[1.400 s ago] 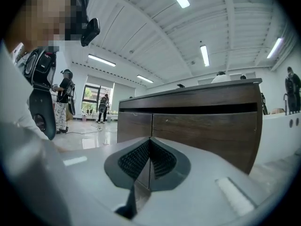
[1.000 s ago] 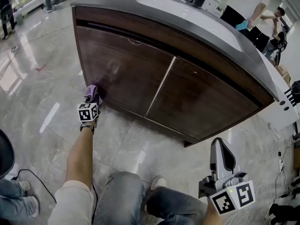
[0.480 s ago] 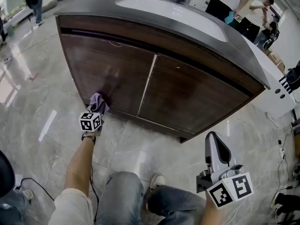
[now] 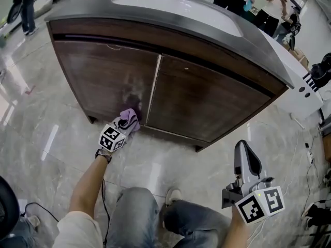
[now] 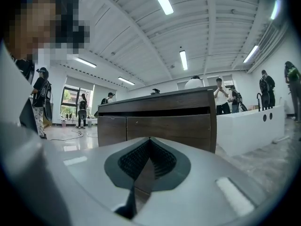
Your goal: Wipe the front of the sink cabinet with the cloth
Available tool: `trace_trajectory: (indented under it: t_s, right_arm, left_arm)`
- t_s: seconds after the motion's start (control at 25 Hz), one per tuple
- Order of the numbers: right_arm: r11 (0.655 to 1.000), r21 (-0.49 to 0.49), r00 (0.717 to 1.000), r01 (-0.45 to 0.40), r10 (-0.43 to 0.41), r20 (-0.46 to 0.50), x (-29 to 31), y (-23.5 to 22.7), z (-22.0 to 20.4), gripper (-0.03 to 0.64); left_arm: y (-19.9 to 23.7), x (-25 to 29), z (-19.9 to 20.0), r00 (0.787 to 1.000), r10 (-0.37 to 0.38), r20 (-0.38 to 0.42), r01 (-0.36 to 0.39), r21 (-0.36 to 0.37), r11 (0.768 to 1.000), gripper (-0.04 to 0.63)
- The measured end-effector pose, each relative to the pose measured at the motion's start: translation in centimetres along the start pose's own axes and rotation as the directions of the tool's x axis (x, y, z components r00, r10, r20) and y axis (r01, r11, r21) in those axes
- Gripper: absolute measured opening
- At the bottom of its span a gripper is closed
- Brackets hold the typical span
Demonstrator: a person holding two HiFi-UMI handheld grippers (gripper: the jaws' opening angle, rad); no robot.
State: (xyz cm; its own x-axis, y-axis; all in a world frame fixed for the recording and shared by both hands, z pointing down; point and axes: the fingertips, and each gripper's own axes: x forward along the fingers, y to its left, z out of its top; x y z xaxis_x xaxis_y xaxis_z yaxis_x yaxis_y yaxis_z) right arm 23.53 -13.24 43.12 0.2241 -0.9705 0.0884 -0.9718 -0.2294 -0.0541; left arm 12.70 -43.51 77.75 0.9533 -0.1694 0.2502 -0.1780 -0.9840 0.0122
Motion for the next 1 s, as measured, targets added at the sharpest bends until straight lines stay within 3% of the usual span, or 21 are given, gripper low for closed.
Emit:
trace_trajectory:
  t_s: [0.24, 0.48, 1.0]
  right_arm:
    - [0.995, -0.063, 0.997, 0.072, -0.073, -0.021, -1.4, -1.8, -0.5, 0.008]
    - [0.981, -0.062, 0.982, 0.182, -0.184, -0.038, -4.0, -5.8, -1.2, 0.008]
    - [0.959, -0.050, 0.957, 0.279, -0.283, -0.071, -8.4, -10.4, -2.5, 0.008]
  left_arm:
    - [-5.3, 3.7, 1.1, 0.992, -0.124, -0.030, 0.125, 0.054, 0.991, 0.055]
    - [-9.6, 6.9, 1.8, 0.974, -0.216, -0.071, 0.222, 0.102, 0.970, 0.055]
    - [-19.2, 14.1, 2.0, 0.931, -0.339, -0.134, 0.358, 0.155, 0.921, 0.054]
